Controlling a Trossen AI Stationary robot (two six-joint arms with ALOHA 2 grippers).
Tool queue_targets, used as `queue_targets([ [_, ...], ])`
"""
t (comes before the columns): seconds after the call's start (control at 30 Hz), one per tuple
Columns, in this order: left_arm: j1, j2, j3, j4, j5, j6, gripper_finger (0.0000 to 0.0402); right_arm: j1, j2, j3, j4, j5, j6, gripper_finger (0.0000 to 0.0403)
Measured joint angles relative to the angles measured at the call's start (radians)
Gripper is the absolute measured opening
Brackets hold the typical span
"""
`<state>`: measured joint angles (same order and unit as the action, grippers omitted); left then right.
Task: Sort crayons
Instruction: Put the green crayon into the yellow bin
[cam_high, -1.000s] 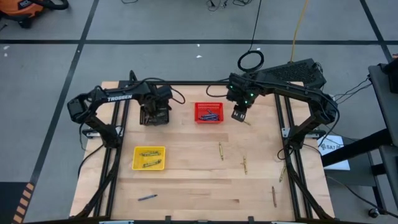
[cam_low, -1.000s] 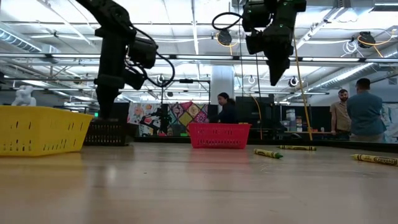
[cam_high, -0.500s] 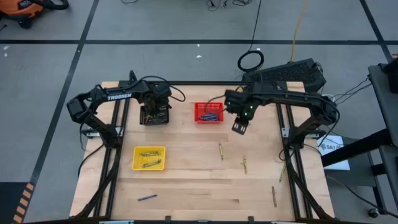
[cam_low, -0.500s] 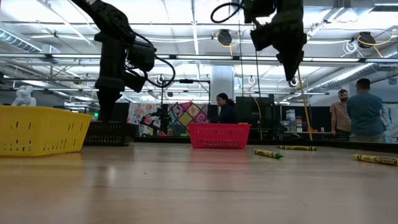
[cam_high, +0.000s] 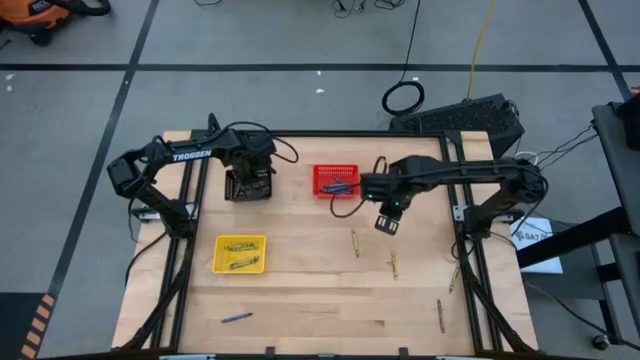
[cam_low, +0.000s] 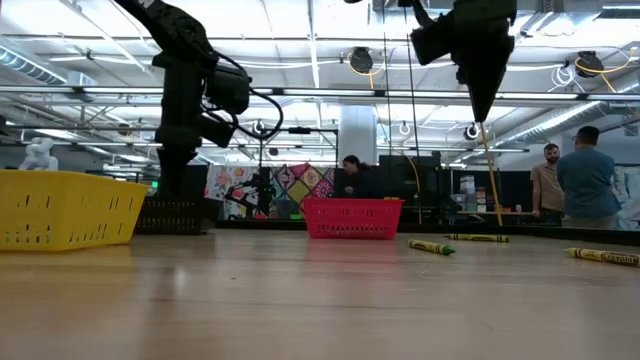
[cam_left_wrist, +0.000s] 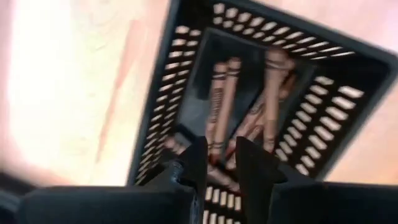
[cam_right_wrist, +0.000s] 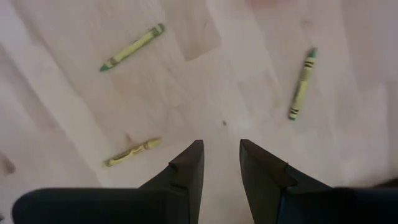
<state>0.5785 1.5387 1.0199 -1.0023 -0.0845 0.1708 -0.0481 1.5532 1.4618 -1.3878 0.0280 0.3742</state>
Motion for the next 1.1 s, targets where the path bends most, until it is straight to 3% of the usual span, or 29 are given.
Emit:
queue_targets([
  [0.17,0.0,0.0,0.0,-0.026,-0.027,0.0,0.0077,0.012,-0.122,-0.143,0.018,0.049,0.07,0.0091],
  [0.4,-0.011,0.0,0.0,-0.064,-0.024,-0.059,0.0077,-0.044,-0.435,-0.454,0.145,0.049,0.181,0.0091],
  [0.57,-0.018,0.0,0.0,-0.041,-0.021,0.021,0.0077,-0.069,-0.547,-0.532,0.156,0.047,0.347,0.0091],
  [0.77,-0.018,0.0,0.0,-0.018,-0.022,0.026,0.0077,-0.055,-0.569,-0.536,0.165,-0.003,0.466,0.0091],
  [1.1,-0.018,0.0,0.0,0.029,-0.025,-0.011,0.0077,-0.184,-0.435,-0.536,0.406,0.03,0.17,0.0091],
])
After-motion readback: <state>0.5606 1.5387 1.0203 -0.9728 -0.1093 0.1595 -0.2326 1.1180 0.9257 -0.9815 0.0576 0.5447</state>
